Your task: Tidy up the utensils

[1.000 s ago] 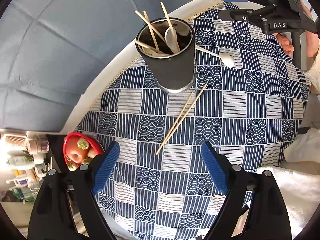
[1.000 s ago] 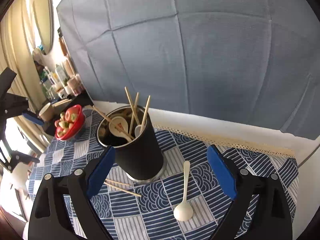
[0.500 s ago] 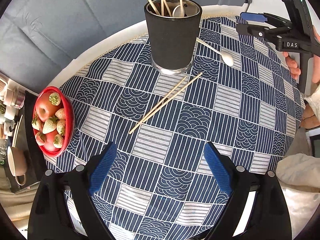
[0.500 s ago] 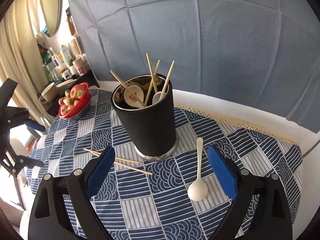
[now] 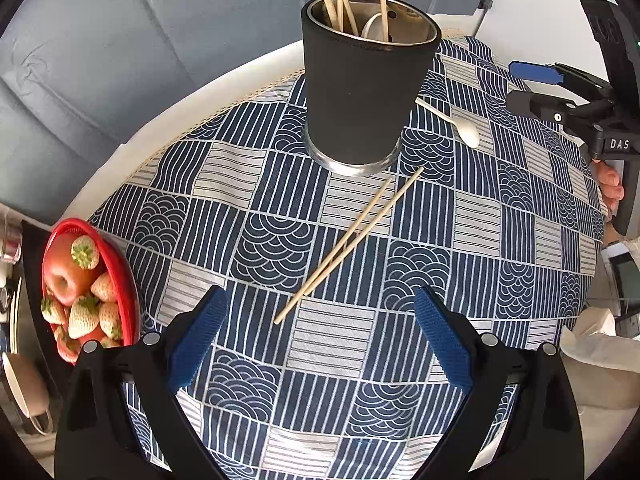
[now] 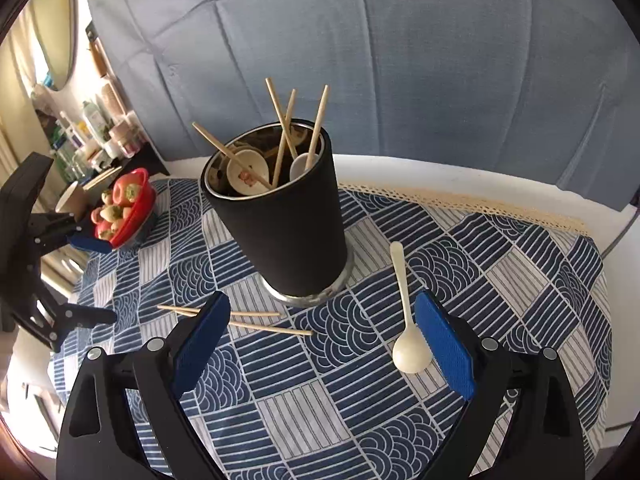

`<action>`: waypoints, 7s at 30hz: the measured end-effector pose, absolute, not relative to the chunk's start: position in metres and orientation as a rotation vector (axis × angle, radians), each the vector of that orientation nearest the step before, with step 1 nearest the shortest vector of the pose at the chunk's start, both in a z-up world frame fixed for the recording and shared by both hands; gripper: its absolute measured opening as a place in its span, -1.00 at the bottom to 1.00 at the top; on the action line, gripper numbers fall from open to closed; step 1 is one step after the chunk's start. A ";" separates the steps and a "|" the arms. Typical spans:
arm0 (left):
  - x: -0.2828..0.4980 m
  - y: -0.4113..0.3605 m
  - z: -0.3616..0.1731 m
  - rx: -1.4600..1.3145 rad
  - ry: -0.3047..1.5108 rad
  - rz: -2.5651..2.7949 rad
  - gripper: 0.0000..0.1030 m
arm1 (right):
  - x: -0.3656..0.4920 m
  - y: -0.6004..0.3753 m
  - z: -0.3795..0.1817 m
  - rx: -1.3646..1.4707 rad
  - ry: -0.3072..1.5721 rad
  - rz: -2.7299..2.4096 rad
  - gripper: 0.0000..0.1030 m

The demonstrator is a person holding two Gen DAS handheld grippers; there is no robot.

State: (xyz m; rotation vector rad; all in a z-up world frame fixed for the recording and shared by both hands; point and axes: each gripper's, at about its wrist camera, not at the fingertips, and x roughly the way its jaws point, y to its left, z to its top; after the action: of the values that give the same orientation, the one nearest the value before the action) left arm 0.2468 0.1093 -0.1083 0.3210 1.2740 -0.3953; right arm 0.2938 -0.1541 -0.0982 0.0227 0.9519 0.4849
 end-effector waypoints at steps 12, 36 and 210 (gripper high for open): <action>0.288 0.119 -0.165 0.356 1.319 -0.619 0.80 | 0.292 -0.115 -0.143 0.054 1.092 0.316 0.73; 0.318 0.103 -0.221 0.375 1.324 -0.743 0.87 | 0.294 -0.080 -0.201 0.142 1.283 0.152 0.73; 0.292 0.049 -0.076 -0.267 0.480 -0.282 -0.82 | 0.404 -0.140 -0.024 0.094 0.621 0.845 -0.56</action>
State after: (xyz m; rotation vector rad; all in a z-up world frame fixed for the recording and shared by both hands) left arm 0.2920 0.0493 -0.0756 -0.2668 0.4795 -0.2823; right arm 0.4044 -0.1404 -0.0239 0.0941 0.6212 0.8455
